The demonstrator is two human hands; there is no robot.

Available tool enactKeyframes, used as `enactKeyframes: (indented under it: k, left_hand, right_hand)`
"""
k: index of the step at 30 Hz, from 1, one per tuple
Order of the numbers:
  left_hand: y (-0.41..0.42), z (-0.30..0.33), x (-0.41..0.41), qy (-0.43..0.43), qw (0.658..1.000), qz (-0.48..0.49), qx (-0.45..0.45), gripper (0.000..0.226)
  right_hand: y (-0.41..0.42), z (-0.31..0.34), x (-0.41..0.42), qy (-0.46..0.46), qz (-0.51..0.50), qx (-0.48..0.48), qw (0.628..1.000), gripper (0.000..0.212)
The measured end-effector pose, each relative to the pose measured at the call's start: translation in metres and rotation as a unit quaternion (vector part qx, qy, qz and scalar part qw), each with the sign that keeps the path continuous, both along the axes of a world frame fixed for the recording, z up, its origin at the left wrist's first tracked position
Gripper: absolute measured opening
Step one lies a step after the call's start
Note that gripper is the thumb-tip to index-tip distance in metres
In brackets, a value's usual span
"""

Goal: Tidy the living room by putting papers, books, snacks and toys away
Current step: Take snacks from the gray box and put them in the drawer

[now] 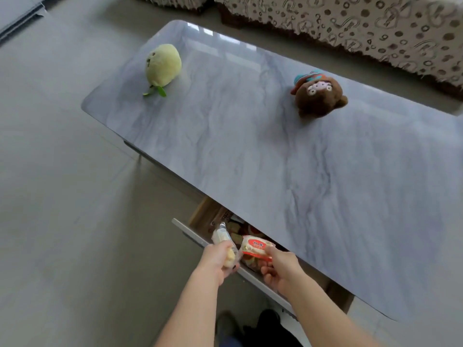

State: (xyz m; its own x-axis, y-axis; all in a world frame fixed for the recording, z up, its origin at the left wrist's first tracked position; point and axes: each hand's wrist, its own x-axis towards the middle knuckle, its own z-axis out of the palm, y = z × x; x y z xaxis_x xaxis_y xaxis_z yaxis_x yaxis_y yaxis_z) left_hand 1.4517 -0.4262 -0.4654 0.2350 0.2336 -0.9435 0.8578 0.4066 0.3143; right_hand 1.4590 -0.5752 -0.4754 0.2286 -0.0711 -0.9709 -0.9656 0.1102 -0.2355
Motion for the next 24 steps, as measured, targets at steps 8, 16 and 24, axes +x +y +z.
enactKeyframes:
  k: [8,16,24]
  left_hand:
    - [0.034,-0.044,0.021,0.035,0.997,-0.063,-0.016,0.070]
    - [0.051,-0.088,0.011,0.071,0.992,-0.103,-0.028,0.068]
    - [0.043,-0.130,0.009,0.093,0.990,-0.087,-0.052,0.064]
  right_hand:
    - [0.042,-0.056,-0.009,0.077,-0.011,0.000,0.997,0.029]
    - [0.065,-0.098,-0.047,0.131,-0.191,0.003,0.973,0.040]
    - [0.055,-0.135,-0.059,0.121,-0.346,-0.009,0.930,0.041]
